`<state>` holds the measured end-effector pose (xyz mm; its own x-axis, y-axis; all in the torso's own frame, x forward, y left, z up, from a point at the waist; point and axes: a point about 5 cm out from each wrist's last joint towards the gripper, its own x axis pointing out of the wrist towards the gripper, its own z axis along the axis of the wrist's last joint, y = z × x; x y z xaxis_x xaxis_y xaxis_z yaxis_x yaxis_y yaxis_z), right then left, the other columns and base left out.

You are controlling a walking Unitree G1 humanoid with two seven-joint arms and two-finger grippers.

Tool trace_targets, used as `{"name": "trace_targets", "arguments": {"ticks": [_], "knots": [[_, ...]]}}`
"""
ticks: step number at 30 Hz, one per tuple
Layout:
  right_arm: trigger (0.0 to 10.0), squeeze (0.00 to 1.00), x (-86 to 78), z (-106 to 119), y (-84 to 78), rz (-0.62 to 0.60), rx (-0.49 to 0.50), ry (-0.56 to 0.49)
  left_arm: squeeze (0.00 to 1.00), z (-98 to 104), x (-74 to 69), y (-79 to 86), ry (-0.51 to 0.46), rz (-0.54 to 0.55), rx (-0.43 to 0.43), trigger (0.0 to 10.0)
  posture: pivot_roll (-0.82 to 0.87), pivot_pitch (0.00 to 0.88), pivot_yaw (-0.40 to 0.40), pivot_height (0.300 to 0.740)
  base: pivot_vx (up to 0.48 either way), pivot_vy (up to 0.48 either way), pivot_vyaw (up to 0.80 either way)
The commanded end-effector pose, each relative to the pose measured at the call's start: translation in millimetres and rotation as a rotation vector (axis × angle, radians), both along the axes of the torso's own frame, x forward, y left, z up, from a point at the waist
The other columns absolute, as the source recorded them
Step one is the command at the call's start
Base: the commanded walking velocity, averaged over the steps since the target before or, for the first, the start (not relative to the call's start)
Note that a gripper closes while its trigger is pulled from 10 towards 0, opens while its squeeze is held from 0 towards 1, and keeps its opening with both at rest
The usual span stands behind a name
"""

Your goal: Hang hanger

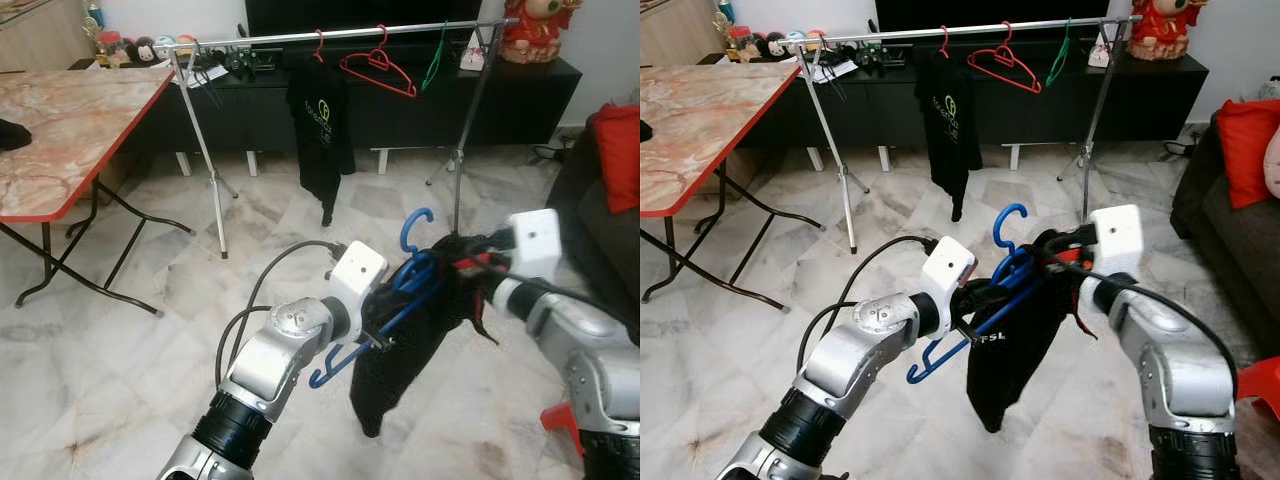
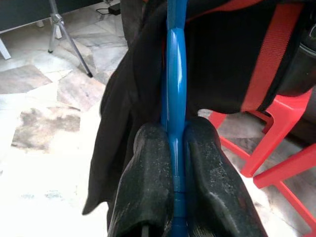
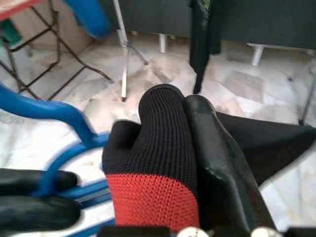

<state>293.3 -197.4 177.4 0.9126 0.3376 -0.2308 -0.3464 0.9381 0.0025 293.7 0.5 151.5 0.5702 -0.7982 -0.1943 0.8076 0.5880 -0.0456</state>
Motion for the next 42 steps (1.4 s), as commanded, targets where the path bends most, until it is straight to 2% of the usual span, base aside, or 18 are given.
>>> {"name": "trace_targets", "arguments": {"ticks": [1,7,15,24,27,37,40,42], "knots": [[10.0,0.0,0.7,8.9,5.1,0.032,-0.023,-0.042,0.0,8.5,-2.0,-2.9,-0.028,-0.024,-0.018,10.0,-0.16,0.0,0.011,0.74,0.0,0.0,0.0],[10.0,0.0,2.1,11.8,8.6,0.05,-0.022,-0.032,0.0,8.9,-3.1,-4.1,-0.031,-0.037,-0.02,10.0,-0.16,0.0,0.011,0.74,0.0,0.0,0.0],[10.0,0.0,-3.4,-2.1,9.8,0.076,-0.09,0.049,0.0,13.3,-0.5,-4.1,-0.055,-0.018,-0.051,10.0,-0.16,0.0,0.011,0.74,0.0,0.0,0.0],[10.0,0.0,-3.5,-6.6,7.3,0.061,-0.121,0.083,0.0,19.2,-2.4,-6.5,-0.077,-0.041,-0.095,10.0,-0.16,0.0,0.011,0.74,0.0,0.0,0.0],[10.0,0.0,-3.5,-10.5,1.5,0.028,-0.152,0.102,0.0,20.5,-2.7,-6.7,-0.085,-0.041,-0.107,10.0,-0.17,0.0,0.01,0.74,0.0,0.0,0.0],[10.0,0.0,0.9,-6.1,-10.2,-0.062,-0.15,0.069,0.0,21.6,-1.0,-4.6,-0.094,-0.024,-0.117,10.0,-0.17,0.0,0.01,0.74,0.0,0.0,0.0],[10.0,0.0,3.8,2.8,-13.4,-0.101,-0.087,0.029,0.0,18.8,-0.4,-3.5,-0.087,-0.015,-0.114,10.0,-0.17,0.0,0.01,0.74,0.0,0.0,0.0],[10.0,0.0,3.2,4.2,-13.0,-0.094,-0.08,0.027,0.0,17.8,0.0,-3.1,-0.085,-0.012,-0.111,10.0,-0.17,0.0,0.01,0.74,0.0,0.0,0.0]]}}
